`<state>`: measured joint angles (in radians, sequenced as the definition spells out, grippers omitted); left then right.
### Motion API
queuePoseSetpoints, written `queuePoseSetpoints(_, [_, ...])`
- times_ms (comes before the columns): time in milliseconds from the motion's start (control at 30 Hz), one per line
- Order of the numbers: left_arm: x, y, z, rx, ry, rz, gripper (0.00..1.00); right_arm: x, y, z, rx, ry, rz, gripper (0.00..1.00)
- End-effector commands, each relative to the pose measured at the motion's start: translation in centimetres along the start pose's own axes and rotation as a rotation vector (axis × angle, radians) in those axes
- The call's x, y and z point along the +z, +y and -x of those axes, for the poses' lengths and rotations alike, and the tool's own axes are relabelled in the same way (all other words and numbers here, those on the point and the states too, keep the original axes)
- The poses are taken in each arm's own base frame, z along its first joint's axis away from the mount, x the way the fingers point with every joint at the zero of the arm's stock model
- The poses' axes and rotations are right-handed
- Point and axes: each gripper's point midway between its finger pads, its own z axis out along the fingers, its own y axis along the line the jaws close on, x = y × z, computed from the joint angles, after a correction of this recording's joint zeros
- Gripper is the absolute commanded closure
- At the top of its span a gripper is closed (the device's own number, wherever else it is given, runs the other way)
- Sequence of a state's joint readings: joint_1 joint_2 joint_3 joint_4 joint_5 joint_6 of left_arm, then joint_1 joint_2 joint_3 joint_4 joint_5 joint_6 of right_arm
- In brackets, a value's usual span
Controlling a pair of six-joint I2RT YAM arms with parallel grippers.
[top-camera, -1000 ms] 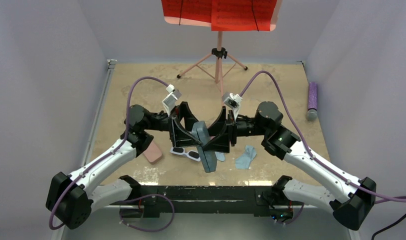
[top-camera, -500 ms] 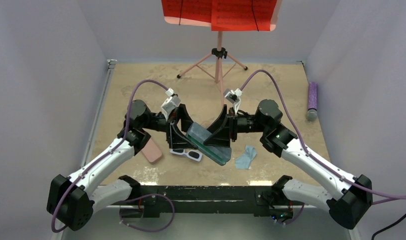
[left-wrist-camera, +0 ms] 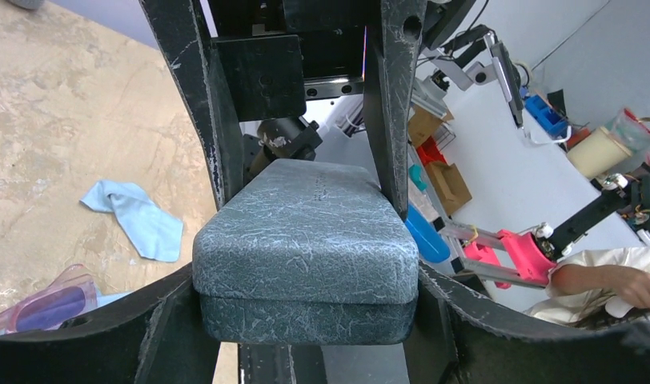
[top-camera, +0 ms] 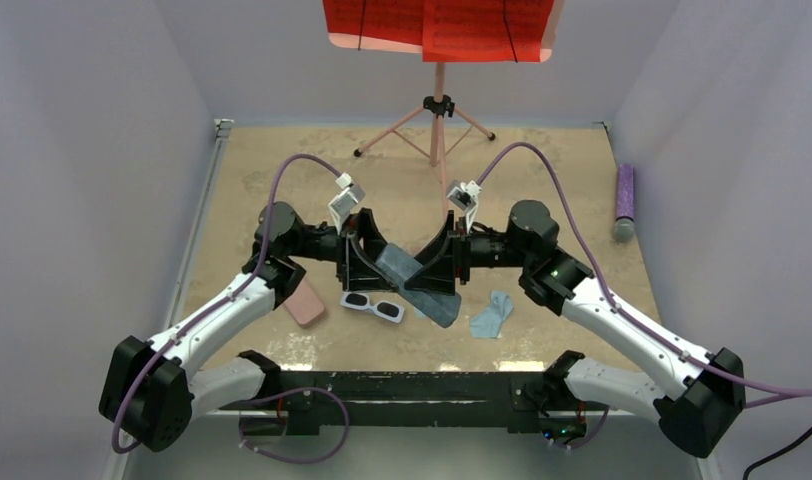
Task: Organize the sunglasses
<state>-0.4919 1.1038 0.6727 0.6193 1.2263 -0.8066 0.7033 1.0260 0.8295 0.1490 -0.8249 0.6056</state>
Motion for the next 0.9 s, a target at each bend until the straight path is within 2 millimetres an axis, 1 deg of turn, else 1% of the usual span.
queuePoseSetpoints(0, [0.3,0.2,3.4,0.004,-0.133,0.051,0.96,0.5,2.8,2.1,-0.115,-0.025,0.098,1.00])
queuePoseSetpoints(33, [0.3,0.2,3.7,-0.003,-0.142,0.056,1.00,0.7,2.7,1.8,-0.121,-0.012,0.100,1.00])
queuePoseSetpoints(67, [0.3,0.1,3.9,-0.005,-0.148,0.053,1.00,0.7,2.6,1.5,-0.119,0.005,0.101,0.92])
queuePoseSetpoints(100, [0.4,-0.1,4.0,0.001,-0.154,0.047,1.00,0.7,2.7,1.4,-0.118,0.018,0.104,0.78])
queuePoseSetpoints(133, [0.4,-0.4,4.1,0.012,-0.155,0.036,1.00,0.7,2.8,1.3,-0.116,0.027,0.109,0.52])
queuePoseSetpoints(167, [0.3,-0.6,4.1,0.019,-0.149,0.026,1.00,0.7,3.0,1.2,-0.114,0.036,0.121,0.29])
queuePoseSetpoints(200, [0.3,-0.8,3.9,0.027,-0.141,0.016,1.00,0.6,3.3,1.0,-0.114,0.046,0.137,0.19])
queuePoseSetpoints(233, [0.3,-0.9,3.8,0.034,-0.133,0.012,1.00,0.5,3.6,0.9,-0.111,0.057,0.149,0.16])
queuePoseSetpoints(300, [0.3,-0.9,3.7,0.039,-0.125,0.007,1.00,0.3,3.9,0.7,-0.105,0.079,0.156,0.13])
queuePoseSetpoints(467, [0.4,-0.9,3.6,0.038,-0.101,0.007,1.00,0.1,2.6,0.0,-0.109,0.103,0.084,0.09])
queuePoseSetpoints(567, [0.3,-0.7,3.6,0.042,-0.090,0.023,1.00,-0.2,2.3,-0.7,-0.120,0.139,0.060,0.09])
queuePoseSetpoints(667, [0.3,-0.7,3.6,0.054,-0.075,0.030,1.00,-0.5,1.0,-1.3,-0.110,0.161,-0.017,0.10])
queuePoseSetpoints(867, [0.1,-0.4,3.0,0.068,-0.037,0.044,1.00,-0.7,2.0,-1.3,-0.094,0.162,0.014,0.17])
